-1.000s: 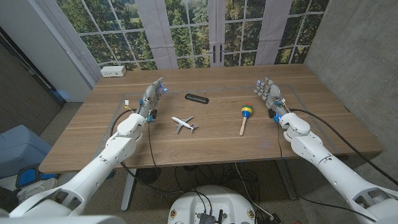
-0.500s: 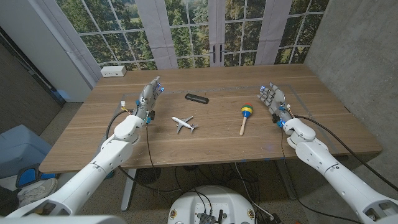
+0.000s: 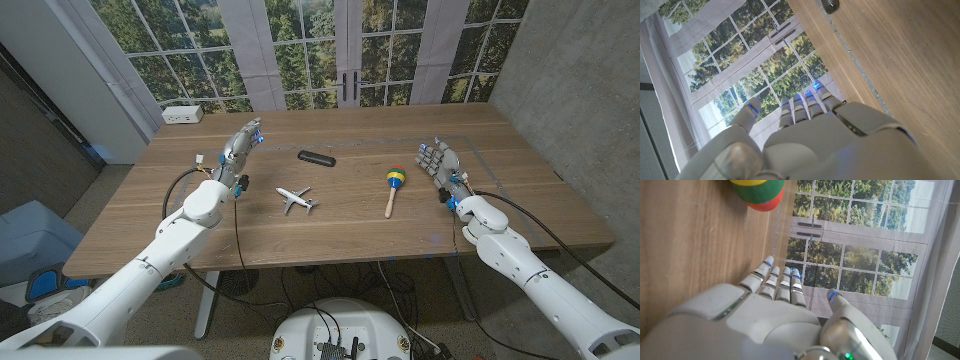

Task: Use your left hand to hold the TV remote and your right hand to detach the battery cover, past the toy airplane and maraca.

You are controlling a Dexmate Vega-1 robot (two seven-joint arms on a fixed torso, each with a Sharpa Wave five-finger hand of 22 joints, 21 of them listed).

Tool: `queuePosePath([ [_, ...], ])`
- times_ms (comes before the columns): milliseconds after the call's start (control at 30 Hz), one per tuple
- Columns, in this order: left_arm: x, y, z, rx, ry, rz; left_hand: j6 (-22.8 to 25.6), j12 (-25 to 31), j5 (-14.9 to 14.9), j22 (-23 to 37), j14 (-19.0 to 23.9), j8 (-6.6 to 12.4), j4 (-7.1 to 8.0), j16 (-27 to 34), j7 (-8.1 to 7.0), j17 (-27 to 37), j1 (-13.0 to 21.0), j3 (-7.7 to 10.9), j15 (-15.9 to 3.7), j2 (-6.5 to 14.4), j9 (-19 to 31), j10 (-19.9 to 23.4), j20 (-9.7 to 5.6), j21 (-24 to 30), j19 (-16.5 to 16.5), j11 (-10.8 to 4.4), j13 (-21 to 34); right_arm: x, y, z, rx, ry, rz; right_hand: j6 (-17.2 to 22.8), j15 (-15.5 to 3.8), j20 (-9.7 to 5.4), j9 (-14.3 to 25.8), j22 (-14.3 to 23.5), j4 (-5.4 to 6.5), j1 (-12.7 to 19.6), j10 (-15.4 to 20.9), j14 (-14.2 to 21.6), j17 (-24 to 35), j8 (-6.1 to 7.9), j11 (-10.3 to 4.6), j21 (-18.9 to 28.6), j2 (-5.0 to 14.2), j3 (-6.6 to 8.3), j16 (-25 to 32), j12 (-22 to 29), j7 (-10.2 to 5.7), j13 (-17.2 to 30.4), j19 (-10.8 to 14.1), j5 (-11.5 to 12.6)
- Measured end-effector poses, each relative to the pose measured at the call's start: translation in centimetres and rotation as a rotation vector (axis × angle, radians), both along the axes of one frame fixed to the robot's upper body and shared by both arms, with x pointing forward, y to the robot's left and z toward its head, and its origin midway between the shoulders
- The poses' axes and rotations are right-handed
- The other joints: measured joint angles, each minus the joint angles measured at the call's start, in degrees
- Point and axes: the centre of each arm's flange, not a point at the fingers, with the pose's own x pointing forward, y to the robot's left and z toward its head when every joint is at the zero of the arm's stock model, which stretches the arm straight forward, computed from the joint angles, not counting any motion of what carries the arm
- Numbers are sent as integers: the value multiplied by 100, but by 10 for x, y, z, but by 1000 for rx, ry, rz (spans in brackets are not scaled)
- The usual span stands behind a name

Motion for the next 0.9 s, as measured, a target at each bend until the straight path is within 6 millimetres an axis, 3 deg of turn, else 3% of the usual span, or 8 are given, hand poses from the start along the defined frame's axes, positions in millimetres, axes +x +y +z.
queuePosePath([
  [200, -1, -6, 13, 97, -24, 50, 156, 20, -21, 0, 109, 42, -58, 39, 31, 16, 0, 0, -12, 0, 0, 167, 32, 0, 75, 7, 0, 0, -1, -3, 1, 5, -5, 71, 40, -20, 0, 22, -55, 4, 83, 40, 0, 0, 29, 0, 4, 9, 0, 0, 72, 0, 61, -43],
  [900, 1, -25, 47, 306, -90, 134, 472, 20, -42, -1, 487, 86, -167, 39, 19, 26, 0, 60, -96, 0, -1, 396, 92, -34, 340, -48, -1, 4, -2, -9, 22, 18, -14, 153, 83, 42, -1, 21, -151, 3, 171, 122, 1, 0, 77, -44, 4, 22, 46, 0, 52, -2, 122, -43],
])
